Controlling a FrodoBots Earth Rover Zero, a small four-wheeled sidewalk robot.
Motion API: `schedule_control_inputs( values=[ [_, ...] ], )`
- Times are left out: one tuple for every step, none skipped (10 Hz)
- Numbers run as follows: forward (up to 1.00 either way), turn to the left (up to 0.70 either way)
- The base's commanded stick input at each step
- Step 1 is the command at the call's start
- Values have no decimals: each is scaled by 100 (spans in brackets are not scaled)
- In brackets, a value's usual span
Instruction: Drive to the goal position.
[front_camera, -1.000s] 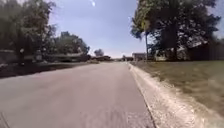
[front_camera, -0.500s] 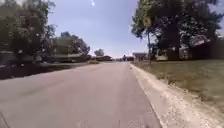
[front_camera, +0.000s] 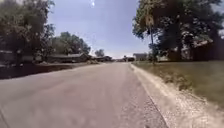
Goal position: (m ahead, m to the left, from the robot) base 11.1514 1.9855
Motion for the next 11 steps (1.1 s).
schedule_control_inputs(
  values=[
    [70, -35],
    [70, -35],
    [70, -17],
    [70, -9],
    [70, -3],
    [70, 0],
    [70, 0],
    [70, 0],
    [70, 0],
    [70, 0],
    [70, 0]
  ],
)
